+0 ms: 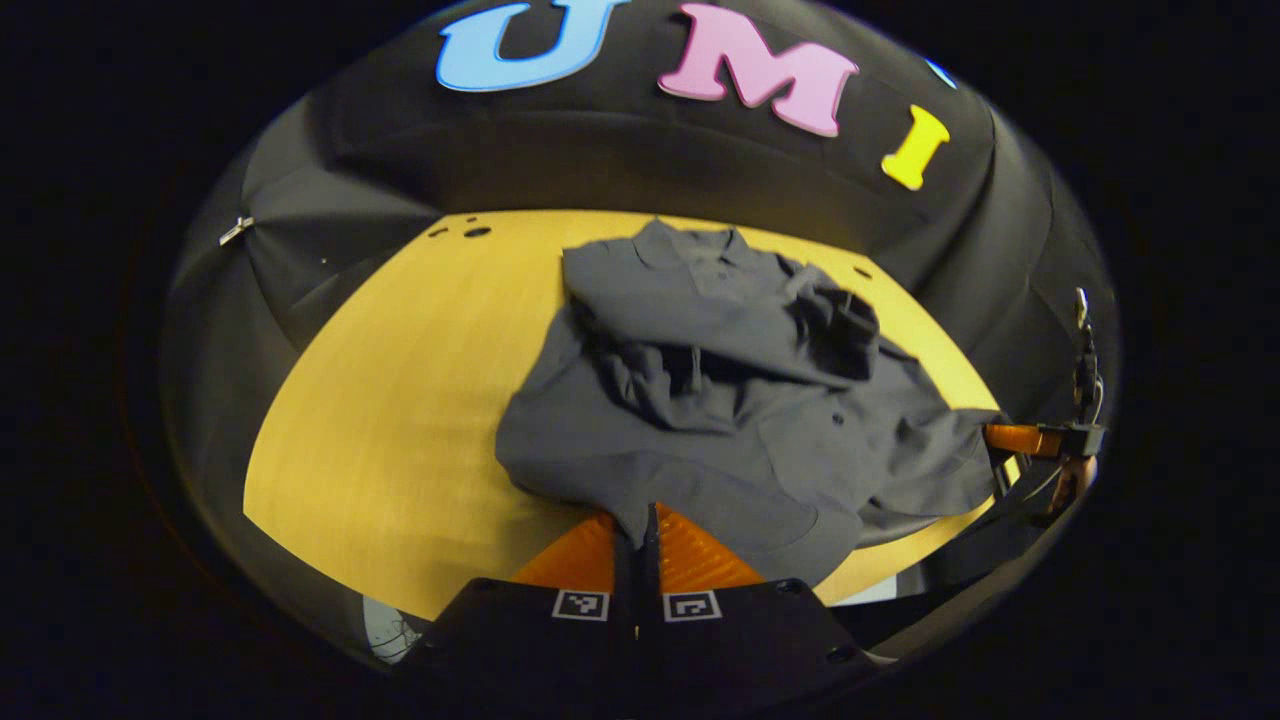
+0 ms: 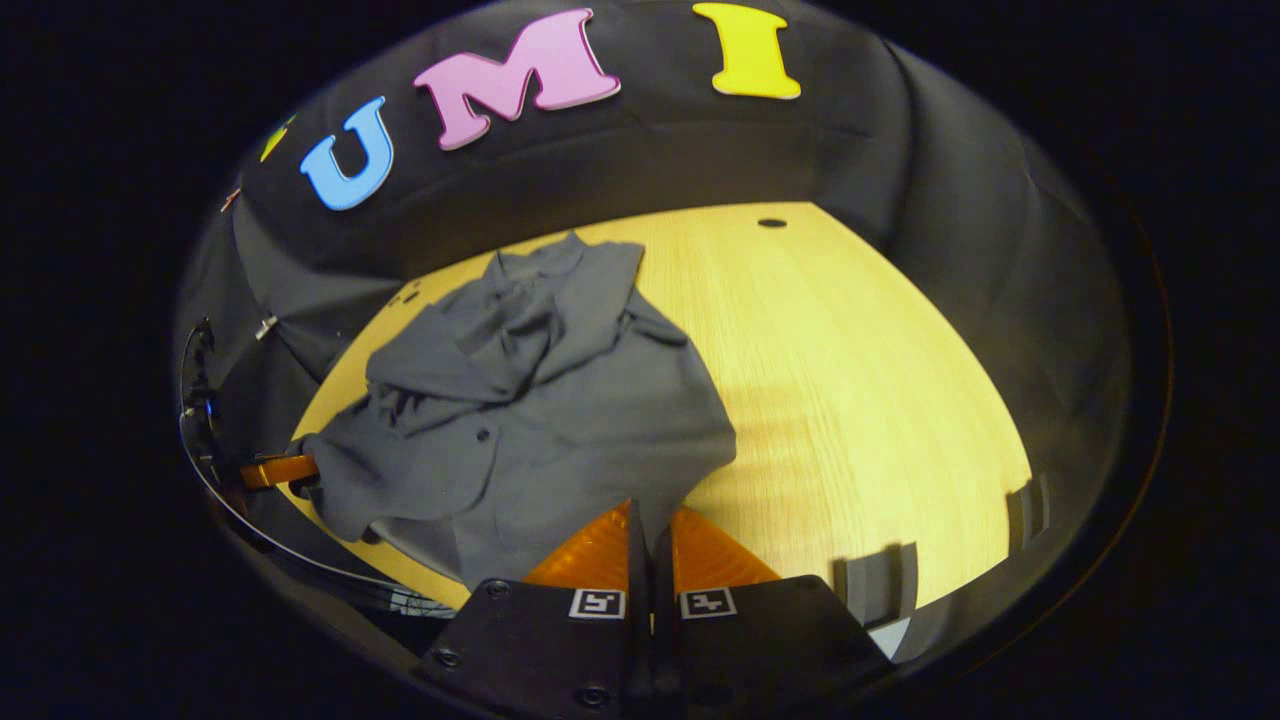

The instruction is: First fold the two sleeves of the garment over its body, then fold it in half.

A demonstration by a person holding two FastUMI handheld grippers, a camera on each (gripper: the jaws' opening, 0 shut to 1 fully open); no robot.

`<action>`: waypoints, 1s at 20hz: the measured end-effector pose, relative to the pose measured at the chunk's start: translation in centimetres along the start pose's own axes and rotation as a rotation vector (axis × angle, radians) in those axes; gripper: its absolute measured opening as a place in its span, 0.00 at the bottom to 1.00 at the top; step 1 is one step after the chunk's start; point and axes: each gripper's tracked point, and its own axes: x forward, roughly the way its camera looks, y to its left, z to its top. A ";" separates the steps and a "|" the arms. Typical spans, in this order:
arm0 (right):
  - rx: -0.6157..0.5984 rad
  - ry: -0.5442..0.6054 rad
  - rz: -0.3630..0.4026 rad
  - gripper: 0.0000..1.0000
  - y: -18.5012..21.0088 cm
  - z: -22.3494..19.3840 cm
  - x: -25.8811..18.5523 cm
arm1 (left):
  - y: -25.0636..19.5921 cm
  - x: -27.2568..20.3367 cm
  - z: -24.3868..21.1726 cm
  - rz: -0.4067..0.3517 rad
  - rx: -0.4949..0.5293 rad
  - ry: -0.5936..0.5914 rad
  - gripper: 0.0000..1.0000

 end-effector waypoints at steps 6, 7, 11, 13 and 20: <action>0.006 -0.176 0.049 0.05 1.9 9.9 -1.0 | 0.8 -1.3 8.2 -0.021 -0.070 -0.126 0.06; -0.003 -0.195 0.057 0.05 2.3 11.0 -0.9 | 0.8 -1.4 9.4 -0.026 -0.079 -0.142 0.06; -0.044 -0.260 0.076 0.05 3.4 15.8 -0.2 | 1.2 -1.0 13.7 -0.034 -0.070 -0.198 0.06; -0.062 -0.280 0.080 0.05 3.7 17.7 0.5 | 1.5 -0.5 16.0 -0.032 -0.055 -0.223 0.05; -0.093 -0.336 0.081 0.05 4.9 24.5 4.2 | 3.3 2.3 23.2 -0.022 -0.042 -0.279 0.05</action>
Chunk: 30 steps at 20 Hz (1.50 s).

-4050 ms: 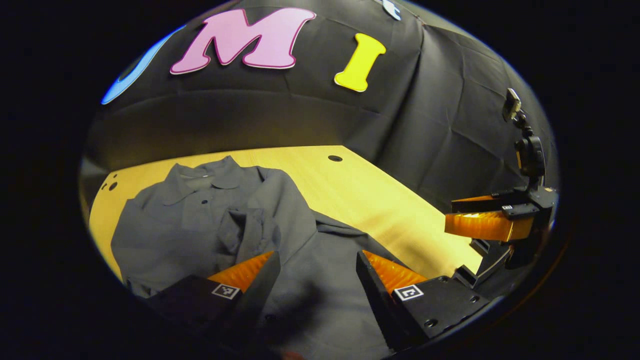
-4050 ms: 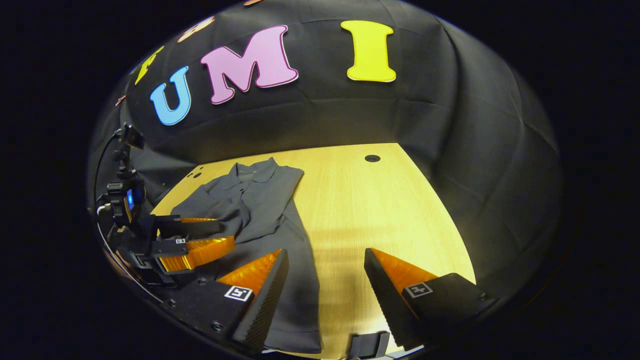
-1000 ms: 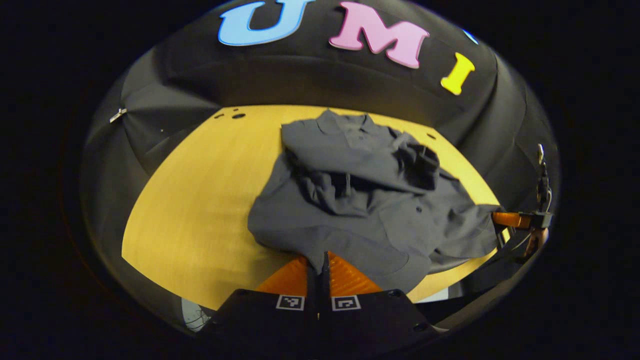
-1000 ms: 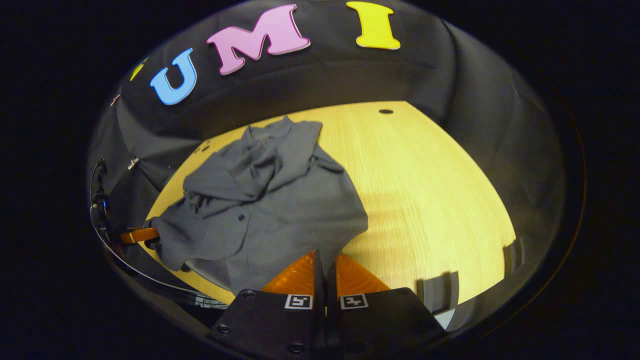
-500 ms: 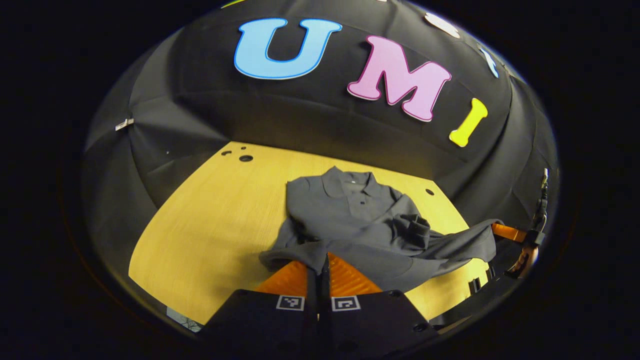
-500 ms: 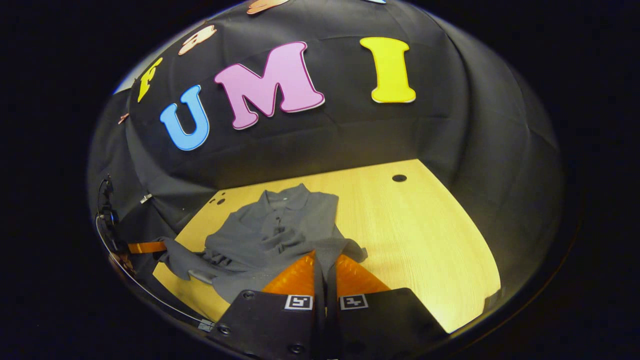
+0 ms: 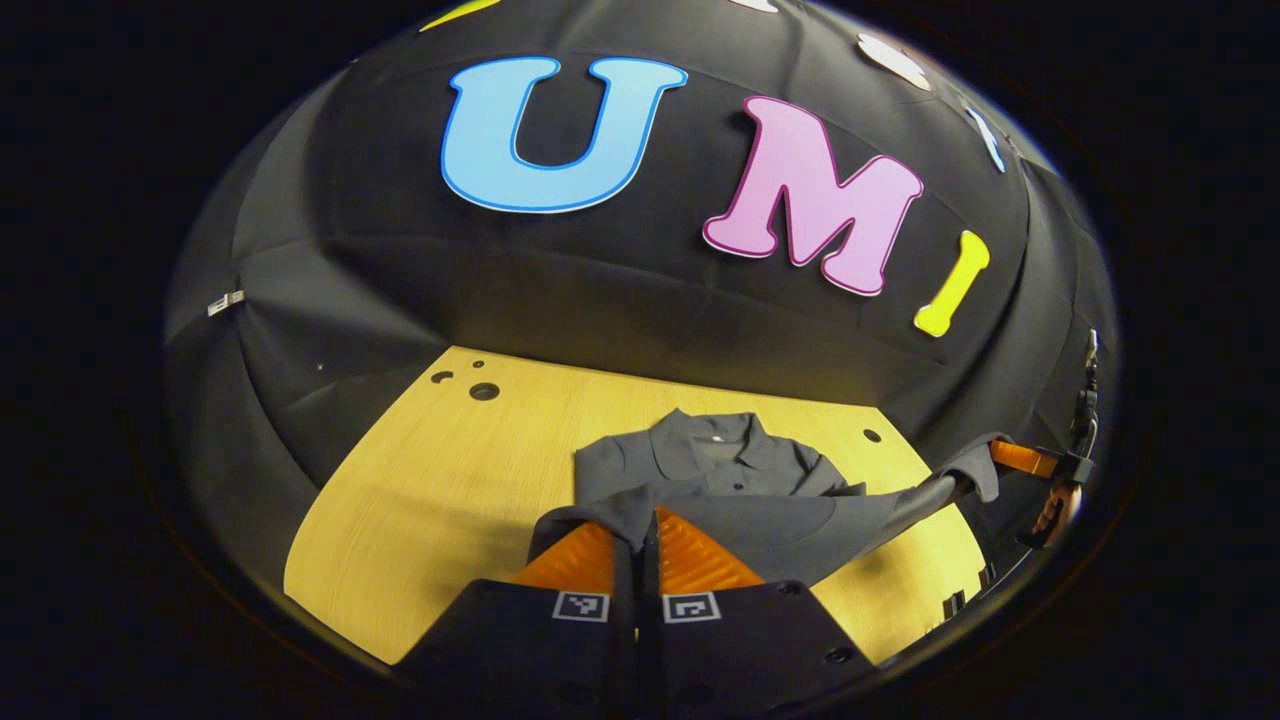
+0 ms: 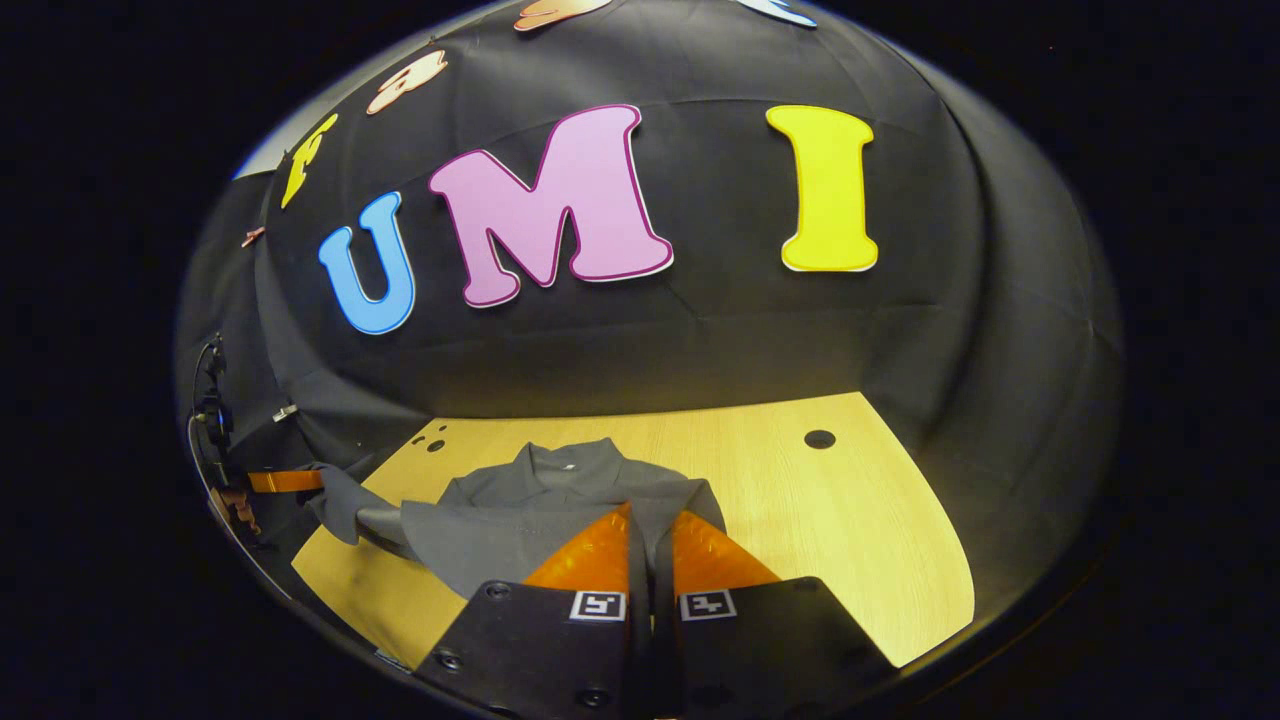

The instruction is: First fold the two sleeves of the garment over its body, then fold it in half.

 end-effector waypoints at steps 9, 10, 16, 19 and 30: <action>-0.079 -0.005 -0.011 0.05 -0.6 2.4 9.5 | 1.7 9.6 3.2 0.033 0.076 -0.005 0.05; -0.083 0.000 -0.018 0.05 -0.9 2.2 10.6 | 2.0 10.6 3.3 0.040 0.084 -0.003 0.05; -0.072 0.029 -0.047 0.05 -3.5 0.1 18.0 | 3.5 17.0 3.3 0.088 0.110 0.002 0.05; -0.069 0.050 -0.062 0.05 -4.2 -1.0 21.1 | 4.0 20.5 2.6 0.107 0.152 0.024 0.05; -0.081 0.136 -0.154 0.05 -6.2 -7.2 29.0 | 6.1 28.3 -2.6 0.176 0.085 0.071 0.05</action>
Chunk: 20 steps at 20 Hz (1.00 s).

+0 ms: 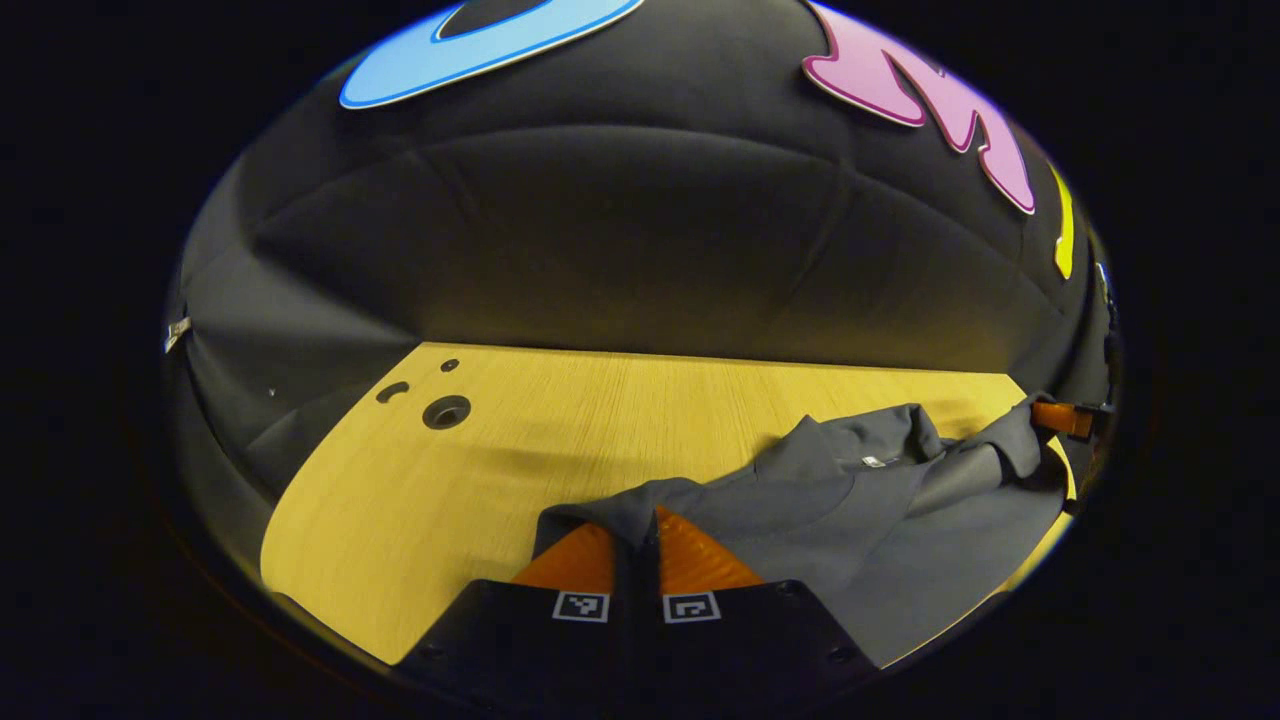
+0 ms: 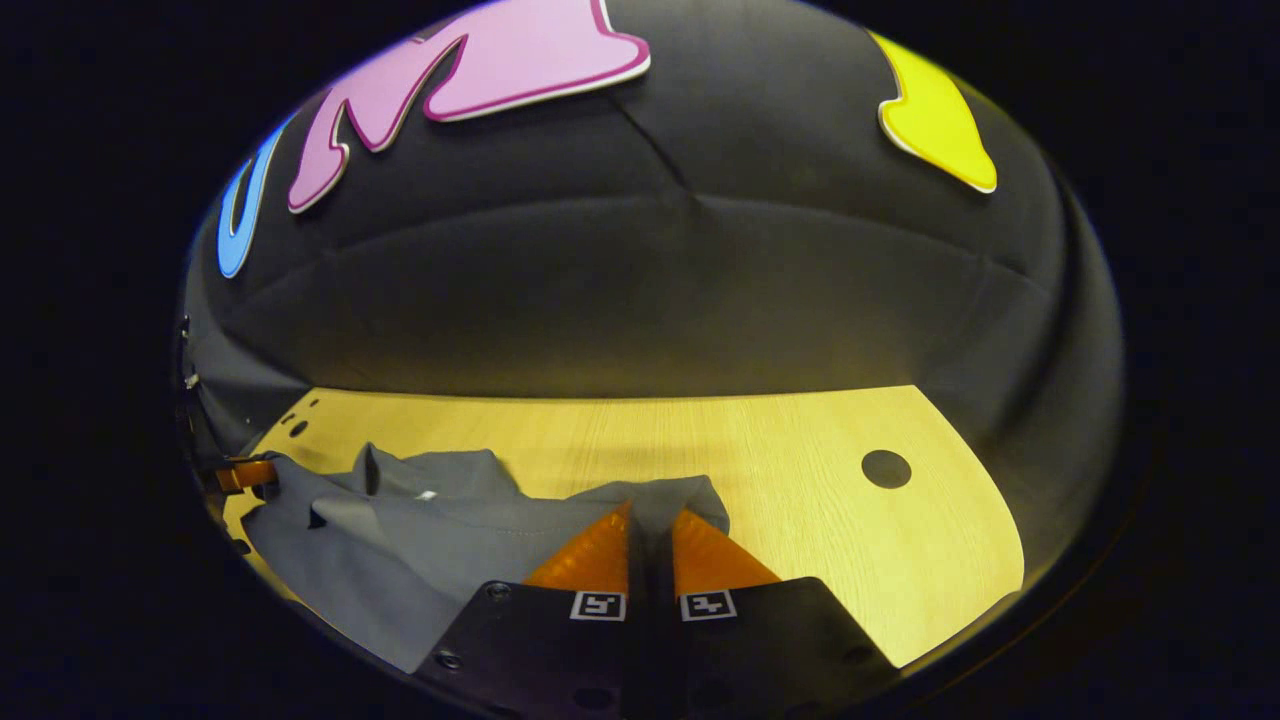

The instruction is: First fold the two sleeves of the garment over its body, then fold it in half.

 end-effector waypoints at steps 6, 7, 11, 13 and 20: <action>0.039 0.051 -0.028 0.17 -0.4 -1.9 1.5 | 0.6 0.7 -0.3 0.051 -0.017 -0.014 0.19; 0.047 0.055 -0.033 0.19 -0.6 -1.9 1.6 | 0.8 0.6 -0.3 0.056 -0.013 -0.013 0.25; 0.054 0.060 -0.037 0.27 -1.1 -1.6 0.4 | 0.8 -0.1 -0.6 0.051 -0.015 0.009 0.50; 0.041 0.052 -0.046 0.65 -1.5 -1.0 -0.5 | 0.8 -0.8 -0.5 0.050 -0.024 0.009 0.60; 0.066 -0.027 0.000 0.81 -0.1 2.4 -6.2 | -0.5 -6.2 2.0 0.018 -0.012 -0.067 0.87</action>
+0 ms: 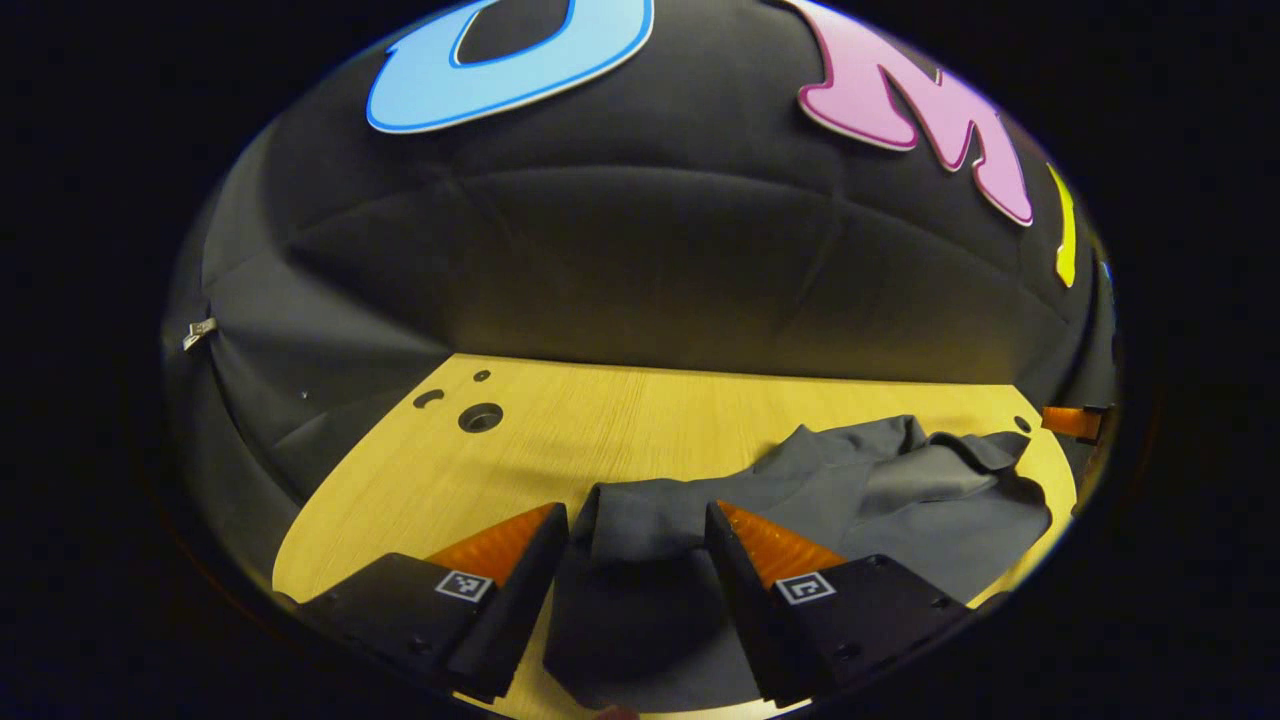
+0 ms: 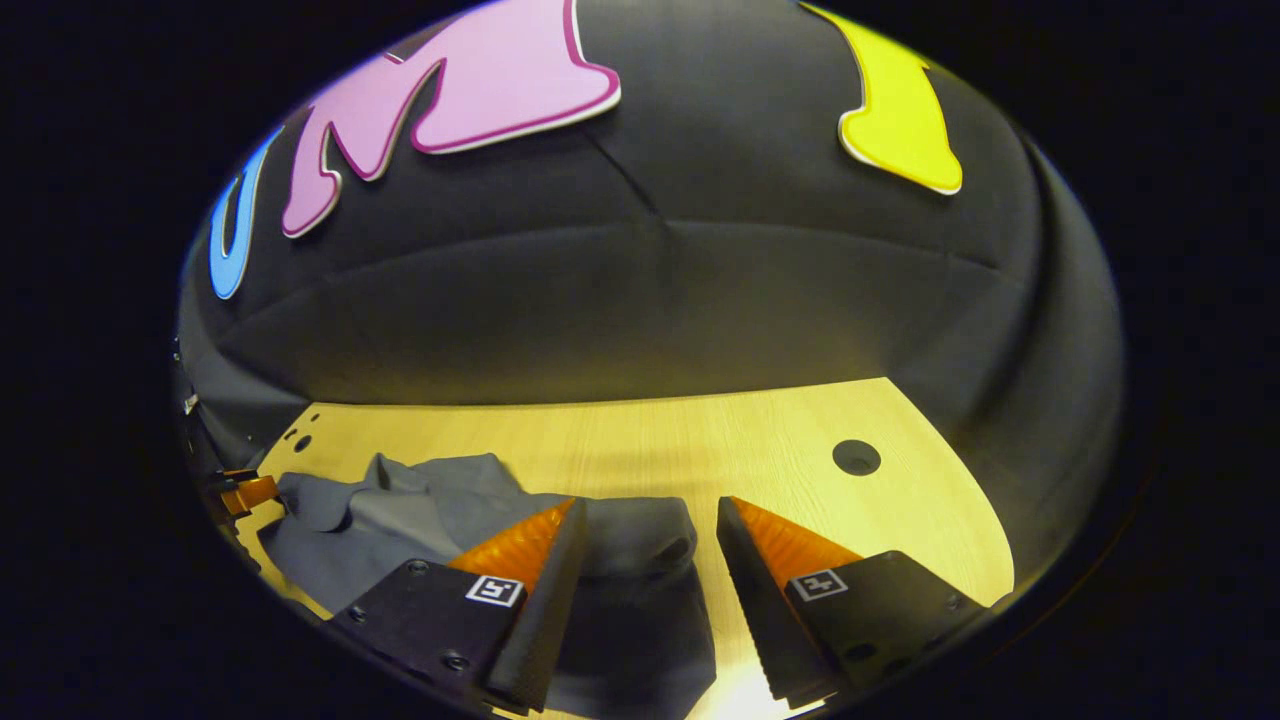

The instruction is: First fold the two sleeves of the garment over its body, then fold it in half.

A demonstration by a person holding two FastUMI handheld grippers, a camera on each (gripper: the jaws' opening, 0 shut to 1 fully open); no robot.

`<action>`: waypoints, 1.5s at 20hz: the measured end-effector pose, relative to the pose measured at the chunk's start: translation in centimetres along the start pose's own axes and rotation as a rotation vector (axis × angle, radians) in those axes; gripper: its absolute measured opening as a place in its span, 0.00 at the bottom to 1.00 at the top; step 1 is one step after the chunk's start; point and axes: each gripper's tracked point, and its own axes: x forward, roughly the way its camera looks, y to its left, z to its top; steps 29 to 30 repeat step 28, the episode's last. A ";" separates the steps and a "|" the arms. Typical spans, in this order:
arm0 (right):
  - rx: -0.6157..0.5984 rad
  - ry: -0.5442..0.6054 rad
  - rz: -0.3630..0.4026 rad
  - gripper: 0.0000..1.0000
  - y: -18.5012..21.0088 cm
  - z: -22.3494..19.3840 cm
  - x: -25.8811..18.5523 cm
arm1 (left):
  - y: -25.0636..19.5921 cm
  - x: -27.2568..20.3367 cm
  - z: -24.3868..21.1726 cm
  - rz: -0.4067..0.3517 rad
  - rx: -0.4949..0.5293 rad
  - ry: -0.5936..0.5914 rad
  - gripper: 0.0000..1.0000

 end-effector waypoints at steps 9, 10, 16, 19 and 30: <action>0.043 -0.102 0.078 0.82 5.3 2.1 -13.8 | -2.8 -13.8 2.7 -0.105 -0.032 -0.133 0.90; 0.036 -0.113 0.083 0.82 5.6 2.1 -15.5 | -3.0 -15.4 2.7 -0.115 -0.023 -0.143 0.91; -0.027 -0.150 0.137 0.82 7.1 1.6 -23.4 | -4.4 -23.8 1.9 -0.207 0.034 -0.171 0.94; -0.028 -0.159 0.144 0.82 7.1 1.0 -26.6 | -5.0 -26.9 1.5 -0.227 0.065 -0.186 0.94; -0.036 -0.194 0.140 0.82 6.5 -0.5 -33.2 | -6.8 -32.9 -1.6 -0.273 0.059 -0.161 0.94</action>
